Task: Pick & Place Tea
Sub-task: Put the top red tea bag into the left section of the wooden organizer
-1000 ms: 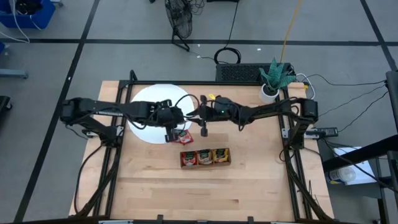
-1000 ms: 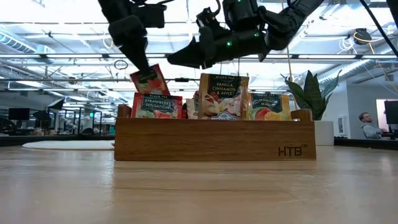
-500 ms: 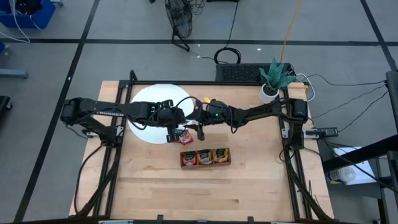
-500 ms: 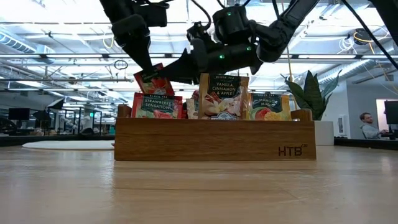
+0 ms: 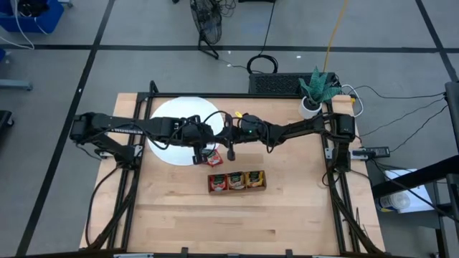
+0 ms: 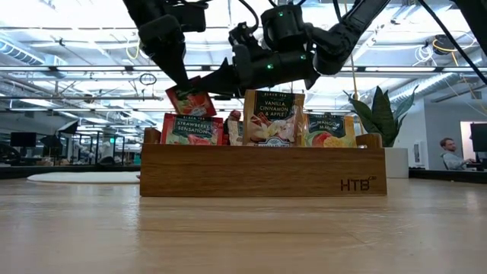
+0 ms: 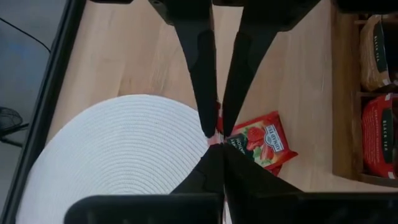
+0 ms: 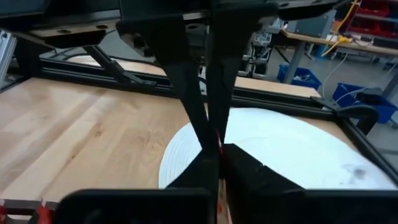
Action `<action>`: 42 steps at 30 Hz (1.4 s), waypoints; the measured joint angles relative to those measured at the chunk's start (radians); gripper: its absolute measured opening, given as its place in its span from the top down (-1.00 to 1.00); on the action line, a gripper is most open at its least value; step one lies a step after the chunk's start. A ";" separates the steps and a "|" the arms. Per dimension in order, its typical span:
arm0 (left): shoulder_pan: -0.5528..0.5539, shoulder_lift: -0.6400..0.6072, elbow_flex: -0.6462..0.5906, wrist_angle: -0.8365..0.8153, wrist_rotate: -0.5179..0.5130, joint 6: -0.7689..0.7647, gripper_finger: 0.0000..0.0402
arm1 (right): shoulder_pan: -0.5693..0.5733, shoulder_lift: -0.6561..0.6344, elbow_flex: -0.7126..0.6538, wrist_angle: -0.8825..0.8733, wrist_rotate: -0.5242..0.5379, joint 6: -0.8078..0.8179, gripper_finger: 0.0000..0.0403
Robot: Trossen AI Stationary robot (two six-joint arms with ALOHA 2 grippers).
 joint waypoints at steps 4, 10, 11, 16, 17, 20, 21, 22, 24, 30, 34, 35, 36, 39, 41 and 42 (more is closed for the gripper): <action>0.000 -0.001 -0.001 0.020 -0.001 0.001 0.94 | 0.000 0.000 0.000 0.007 0.001 -0.020 1.00; -0.040 -0.119 -0.007 0.035 -0.056 -0.015 0.94 | 0.021 -0.013 -0.004 0.017 0.004 0.013 1.00; -0.048 -0.143 -0.013 0.036 -0.082 -0.014 0.96 | 0.032 -0.022 -0.012 0.013 0.004 0.014 1.00; -0.054 -0.290 -0.102 0.108 -0.185 -0.014 0.96 | 0.130 -0.107 -0.074 0.014 0.038 0.036 1.00; -0.052 -0.319 -0.133 0.145 -0.201 -0.014 0.93 | 0.158 -0.127 -0.090 0.015 0.064 0.039 1.00; -0.031 -0.395 -0.252 0.265 -0.211 -0.013 0.86 | 0.256 -0.179 -0.133 0.022 0.177 0.054 1.00; -0.026 -0.420 -0.289 0.332 -0.211 -0.011 0.85 | 0.289 -0.187 -0.142 0.026 0.219 0.072 1.00; -0.017 -0.443 -0.325 0.384 -0.211 -0.001 0.83 | 0.322 -0.187 -0.146 0.047 0.252 0.097 1.00; -0.007 -0.474 -0.391 0.482 -0.210 0.024 0.82 | 0.385 -0.187 -0.164 0.078 0.321 0.152 1.00; -0.001 -0.515 -0.517 0.741 -0.203 0.056 0.82 | 0.509 -0.024 -0.137 0.218 0.556 0.255 1.00; -0.002 -0.518 -0.560 0.810 -0.202 0.055 0.82 | 0.539 0.092 -0.070 0.239 0.683 0.236 1.00; -0.002 -0.522 -0.569 0.808 -0.201 0.050 0.82 | 0.546 0.116 -0.056 0.242 0.717 0.222 1.00; -0.004 -0.523 -0.572 0.814 -0.200 0.043 0.81 | 0.553 0.130 -0.055 0.234 0.758 0.209 1.00; -0.011 -0.532 -0.591 0.818 -0.194 0.021 0.81 | 0.566 0.170 -0.034 0.237 0.840 0.183 1.00; -0.020 -0.531 -0.598 0.829 -0.182 -0.001 0.81 | 0.578 0.170 -0.038 0.226 0.896 0.175 1.00; -0.021 -0.532 -0.605 0.823 -0.181 -0.009 0.81 | 0.581 0.170 -0.037 0.213 0.898 0.177 1.00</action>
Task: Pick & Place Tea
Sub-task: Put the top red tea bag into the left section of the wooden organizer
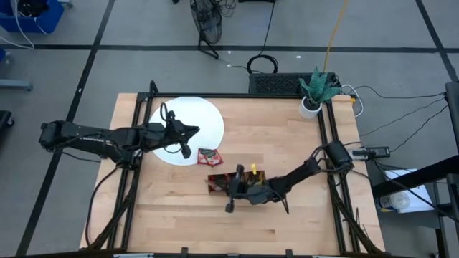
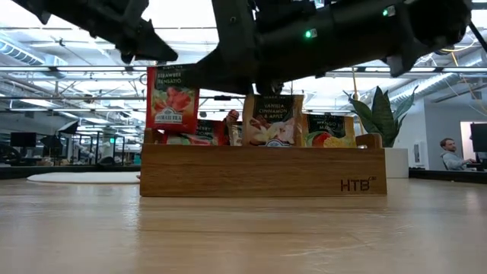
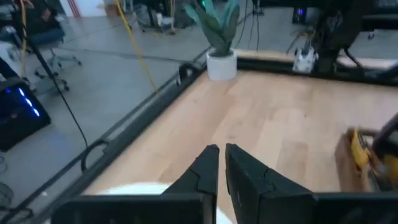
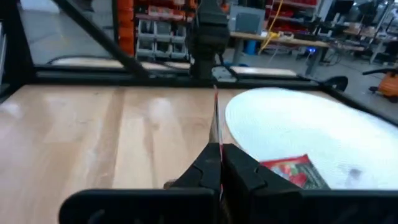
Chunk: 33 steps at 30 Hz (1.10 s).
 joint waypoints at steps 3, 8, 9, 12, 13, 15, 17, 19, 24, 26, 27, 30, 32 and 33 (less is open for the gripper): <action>-0.010 0.001 -0.001 -0.001 0.008 -0.021 0.81 | 0.020 -0.003 0.000 -0.027 0.025 0.010 1.00; -0.019 0.001 -0.002 0.000 0.009 -0.012 0.81 | 0.067 -0.010 0.000 -0.020 0.130 -0.065 1.00; -0.019 0.001 -0.002 0.000 0.008 -0.006 0.81 | 0.072 -0.011 0.000 -0.024 0.130 -0.071 1.00; -0.019 0.001 -0.002 0.000 0.007 0.008 0.81 | 0.073 -0.011 0.000 -0.040 0.127 -0.053 1.00; -0.019 0.001 -0.002 0.000 0.007 0.009 0.81 | 0.069 -0.011 0.000 -0.061 0.126 -0.040 1.00; -0.015 0.001 -0.002 0.000 0.007 0.011 0.81 | 0.060 -0.011 0.000 -0.115 0.125 0.000 1.00; -0.015 0.001 -0.002 -0.001 0.006 0.011 0.81 | 0.053 -0.011 0.000 -0.153 0.125 0.034 1.00; -0.015 0.001 -0.002 -0.001 0.005 0.011 0.81 | 0.052 -0.011 0.000 -0.175 0.125 0.052 1.00; -0.015 0.001 -0.002 -0.002 0.006 0.013 0.81 | 0.068 -0.021 0.000 -0.197 0.125 0.046 1.00; -0.015 0.001 -0.001 -0.002 0.004 0.014 0.81 | 0.077 -0.039 0.000 -0.206 0.125 0.047 1.00; -0.015 0.001 -0.001 -0.003 0.004 0.015 0.81 | 0.081 -0.052 0.000 -0.232 0.123 0.048 1.00; -0.015 0.001 -0.001 -0.005 0.003 0.020 0.81 | 0.087 -0.100 0.000 -0.331 0.107 0.101 1.00; -0.015 0.001 -0.001 -0.008 0.003 0.022 0.81 | 0.077 -0.140 0.000 -0.421 0.034 0.160 1.00; -0.015 0.001 -0.001 -0.010 0.003 0.021 0.81 | 0.066 -0.156 0.000 -0.454 -0.010 0.190 1.00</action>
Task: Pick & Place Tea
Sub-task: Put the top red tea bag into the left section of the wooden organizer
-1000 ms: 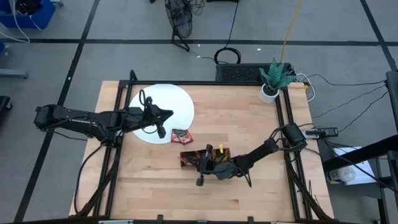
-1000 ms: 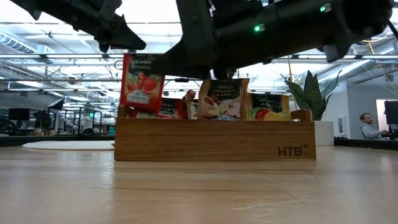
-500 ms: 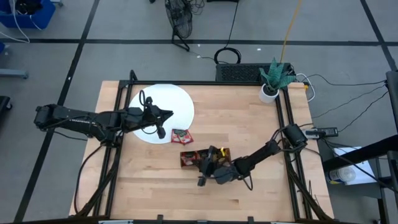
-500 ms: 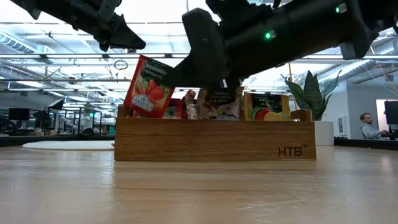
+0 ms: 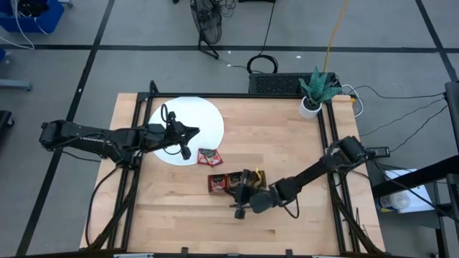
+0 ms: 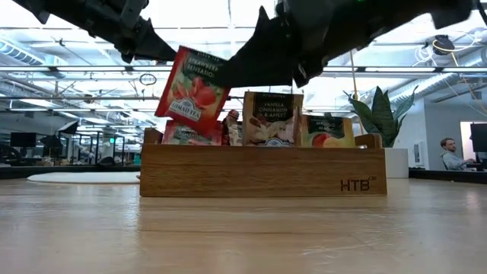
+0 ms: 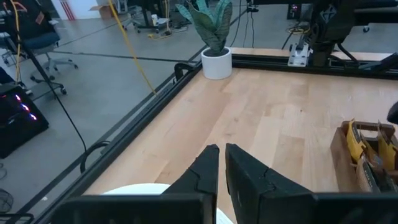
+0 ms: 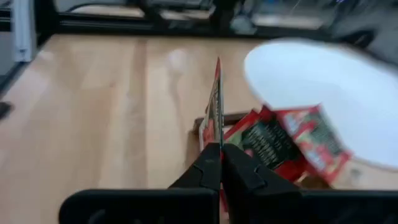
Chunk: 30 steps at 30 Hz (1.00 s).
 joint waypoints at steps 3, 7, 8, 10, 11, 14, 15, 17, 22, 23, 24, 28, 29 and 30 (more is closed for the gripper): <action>0.000 0.000 0.000 -0.003 0.000 -0.003 0.81 | -0.043 -0.036 0.000 -0.092 -0.115 0.063 1.00; 0.001 0.000 0.001 -0.009 0.000 -0.007 0.81 | -0.103 -0.059 0.000 -0.139 -0.245 0.084 1.00; 0.001 0.000 0.001 -0.009 0.000 -0.010 0.81 | -0.116 -0.059 0.000 -0.147 -0.266 0.083 1.00; 0.001 0.000 0.001 -0.011 0.000 -0.012 0.81 | -0.137 -0.057 0.000 -0.157 -0.304 0.066 1.00; 0.001 0.000 0.001 -0.014 0.000 -0.013 0.81 | -0.146 -0.057 0.004 -0.166 -0.313 0.054 1.00; 0.001 0.000 0.001 -0.025 0.000 -0.013 0.81 | -0.156 -0.057 0.039 -0.215 -0.308 -0.009 1.00; 0.001 0.000 0.001 -0.029 0.000 -0.013 0.81 | -0.157 -0.057 0.057 -0.237 -0.308 -0.030 1.00; 0.001 0.000 0.001 -0.036 0.000 -0.013 0.81 | -0.156 -0.057 0.094 -0.285 -0.309 -0.060 1.00; 0.001 0.000 0.002 -0.046 0.000 -0.013 0.81 | -0.156 -0.057 0.163 -0.397 -0.307 -0.077 1.00; 0.001 0.000 0.002 -0.046 0.000 -0.013 0.81 | -0.156 -0.057 0.170 -0.419 -0.307 -0.078 1.00; 0.001 0.000 0.001 -0.046 0.000 -0.013 0.81 | -0.156 -0.057 0.174 -0.437 -0.307 -0.076 1.00; 0.001 0.002 0.002 -0.046 0.000 -0.013 0.81 | -0.156 -0.056 0.178 -0.479 -0.294 -0.064 1.00; 0.001 0.002 0.002 -0.046 0.000 -0.013 0.81 | -0.156 -0.052 0.179 -0.475 -0.282 -0.064 1.00; 0.001 0.002 0.002 -0.046 0.000 -0.013 0.81 | -0.156 -0.049 0.180 -0.471 -0.281 -0.064 1.00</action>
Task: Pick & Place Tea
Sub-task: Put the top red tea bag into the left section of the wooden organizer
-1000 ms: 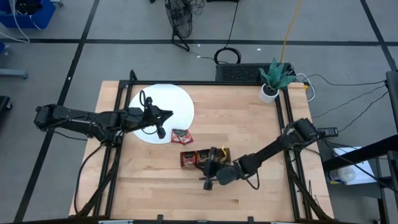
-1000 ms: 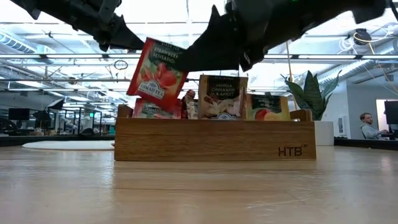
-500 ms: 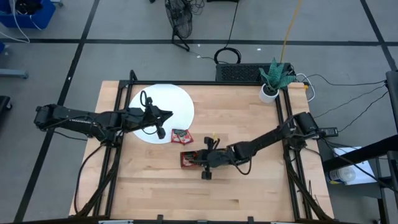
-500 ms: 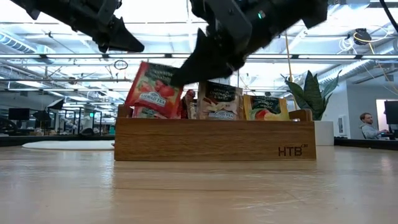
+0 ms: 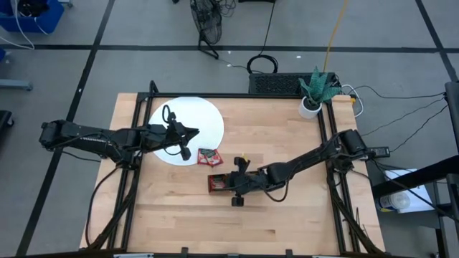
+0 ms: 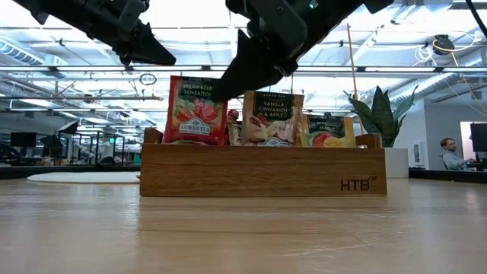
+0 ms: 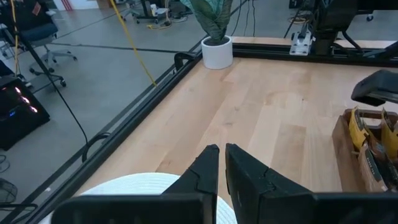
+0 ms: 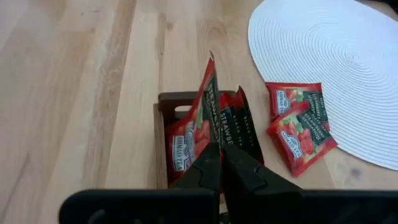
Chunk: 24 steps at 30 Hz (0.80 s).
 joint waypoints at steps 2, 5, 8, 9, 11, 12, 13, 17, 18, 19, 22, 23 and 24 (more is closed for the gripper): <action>0.000 0.000 0.000 0.000 0.000 0.000 0.81 | 0.000 0.003 0.000 -0.003 -0.001 0.000 1.00; 0.000 0.000 0.000 0.000 0.000 0.000 0.81 | 0.000 0.020 0.002 0.016 -0.001 0.002 1.00; 0.000 0.000 0.000 0.000 0.000 0.000 0.81 | 0.001 0.031 0.000 0.005 -0.007 0.002 1.00; 0.000 0.000 0.000 0.000 0.000 0.000 0.81 | 0.001 0.037 0.000 0.019 -0.007 0.002 1.00; 0.000 0.000 0.000 0.000 0.000 0.000 0.81 | 0.001 0.042 0.001 0.010 -0.006 0.000 1.00; 0.000 0.000 0.000 0.000 0.000 -0.001 0.81 | 0.001 0.043 0.000 0.005 -0.009 0.001 1.00; 0.000 0.000 0.000 -0.001 0.000 -0.004 0.81 | 0.001 0.047 0.000 0.009 -0.015 0.002 1.00; 0.000 0.000 0.000 -0.012 0.000 -0.007 0.81 | 0.001 0.061 0.000 0.018 -0.029 -0.004 1.00; 0.000 0.000 0.000 -0.015 -0.001 -0.011 0.81 | 0.001 0.061 0.000 0.020 -0.029 -0.004 1.00; 0.000 0.000 0.000 -0.016 0.000 -0.013 0.81 | 0.000 0.060 0.000 0.023 -0.029 -0.004 1.00; 0.000 0.000 0.000 -0.017 -0.001 -0.017 0.81 | 0.000 0.060 0.000 0.022 -0.029 -0.005 1.00; 0.000 0.000 0.000 -0.019 0.000 -0.018 0.81 | 0.000 0.060 0.000 0.022 -0.029 -0.009 0.99; 0.000 0.000 0.000 -0.022 0.000 -0.019 0.81 | 0.000 0.060 0.000 0.022 -0.030 -0.014 0.97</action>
